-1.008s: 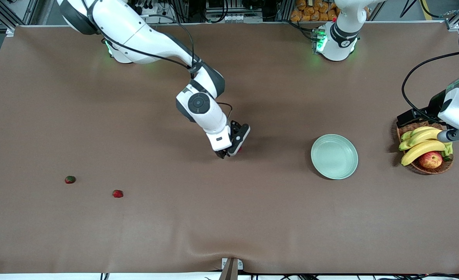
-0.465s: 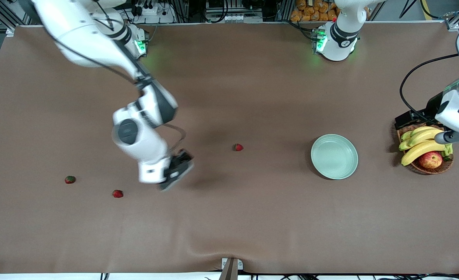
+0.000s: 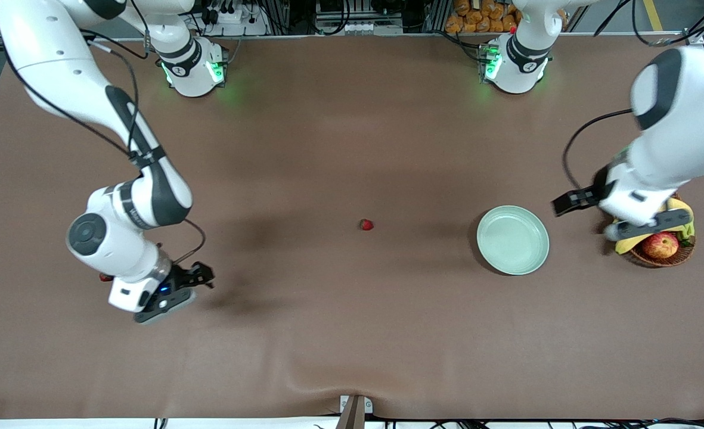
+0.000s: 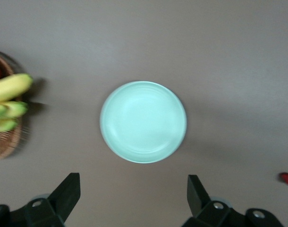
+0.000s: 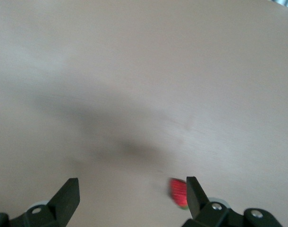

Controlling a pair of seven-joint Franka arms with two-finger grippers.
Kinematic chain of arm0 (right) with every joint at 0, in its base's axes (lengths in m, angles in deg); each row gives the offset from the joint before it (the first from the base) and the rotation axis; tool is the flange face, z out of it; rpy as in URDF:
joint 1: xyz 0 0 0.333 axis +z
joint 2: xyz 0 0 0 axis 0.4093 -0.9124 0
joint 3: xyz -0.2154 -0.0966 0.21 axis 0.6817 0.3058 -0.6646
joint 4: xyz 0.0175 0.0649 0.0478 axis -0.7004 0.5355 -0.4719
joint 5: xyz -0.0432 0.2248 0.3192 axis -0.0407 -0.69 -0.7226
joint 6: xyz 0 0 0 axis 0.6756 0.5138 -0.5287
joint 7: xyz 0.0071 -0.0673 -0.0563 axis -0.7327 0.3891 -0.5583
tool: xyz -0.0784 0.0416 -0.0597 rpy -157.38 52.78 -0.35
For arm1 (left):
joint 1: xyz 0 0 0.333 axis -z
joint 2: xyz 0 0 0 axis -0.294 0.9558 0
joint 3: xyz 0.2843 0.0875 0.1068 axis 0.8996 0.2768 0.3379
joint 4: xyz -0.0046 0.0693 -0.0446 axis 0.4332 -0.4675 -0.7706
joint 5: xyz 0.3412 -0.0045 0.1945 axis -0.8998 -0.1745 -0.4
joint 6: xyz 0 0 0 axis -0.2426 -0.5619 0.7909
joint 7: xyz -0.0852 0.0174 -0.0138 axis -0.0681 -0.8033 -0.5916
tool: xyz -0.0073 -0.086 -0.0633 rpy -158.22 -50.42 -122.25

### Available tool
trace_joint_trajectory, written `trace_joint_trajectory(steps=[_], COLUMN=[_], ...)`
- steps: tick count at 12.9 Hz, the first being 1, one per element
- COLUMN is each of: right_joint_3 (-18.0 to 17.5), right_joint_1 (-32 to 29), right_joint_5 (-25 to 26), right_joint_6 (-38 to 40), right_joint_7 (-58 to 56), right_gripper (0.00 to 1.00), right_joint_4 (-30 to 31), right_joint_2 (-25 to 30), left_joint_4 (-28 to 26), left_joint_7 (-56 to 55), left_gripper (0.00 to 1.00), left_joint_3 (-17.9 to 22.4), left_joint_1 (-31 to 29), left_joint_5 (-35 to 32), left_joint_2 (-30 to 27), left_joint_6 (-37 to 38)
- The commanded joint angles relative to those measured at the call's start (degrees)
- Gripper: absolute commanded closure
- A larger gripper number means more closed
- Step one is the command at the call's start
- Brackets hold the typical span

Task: Collect all strawberries into plate
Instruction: 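Reach the left gripper to the strawberry while the right gripper withdraws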

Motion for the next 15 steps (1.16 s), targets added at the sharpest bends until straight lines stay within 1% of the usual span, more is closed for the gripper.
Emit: trace_joint_trajectory(steps=[1, 2, 4, 5, 7, 9, 11, 14, 15], right_joint_3=[1.6, 1.7, 1.8, 1.8, 1.8, 1.7, 1.7, 1.7, 1.7], right_joint_1=[0.1, -0.4, -1.8, -2.3, -2.5, -2.5, -2.6, -2.6, -2.6], right_joint_5=[5.3, 5.9, 5.9, 5.9, 6.0, 5.6, 5.5, 5.3, 5.2], right_joint_6=[-0.3, -0.3, -0.3, -0.3, -0.3, -0.1, 0.2, 0.4, 0.4], right_joint_7=[-5.1, -8.7, -15.3, -17.9, -21.0, -22.7, -22.8, -22.8, -22.8], right_gripper=[0.0, 0.0, 0.0, 0.0, 0.0, 0.0, 0.0, 0.0, 0.0], right_joint_4=[-6.2, -6.7, -6.7, -6.7, -6.7, -6.3, -5.9, -4.2, -4.1], right_joint_2=[-5.5, -6.4, -7.6, -8.1, -8.5, -8.5, -8.7, -8.6, -8.6], left_joint_4=[1.8, 3.2, 7.4, 9.5, 9.9, 10.2, 11.2, 16.9, 17.6], left_joint_7=[-11.3, -15.8, -24.7, -26.9, -32.0, -40.1, -46.5, -56.9, -59.5], left_gripper=[0.0, 0.0, 0.0, 0.0, 0.0, 0.0, 0.0, 0.0, 0.0], left_joint_3=[0.1, 0.1, 0.3, 0.3, 0.4, 1.0, 1.0, 1.0, 1.3], left_joint_1=[4.9, 7.7, 13.1, 14.5, 18.0, 21.6, 24.1, 28.6, 29.7], left_joint_5=[0.0, -0.1, -0.3, -0.3, -0.3, -0.6, -2.5, -6.8, -7.9], left_joint_2=[4.7, 7.0, 12.6, 14.9, 17.8, 21.0, 24.3, 30.8, 32.1], left_joint_6=[-3.8, -5.3, -5.8, -6.1, -9.4, -13.9, -17.8, -18.8, -18.9])
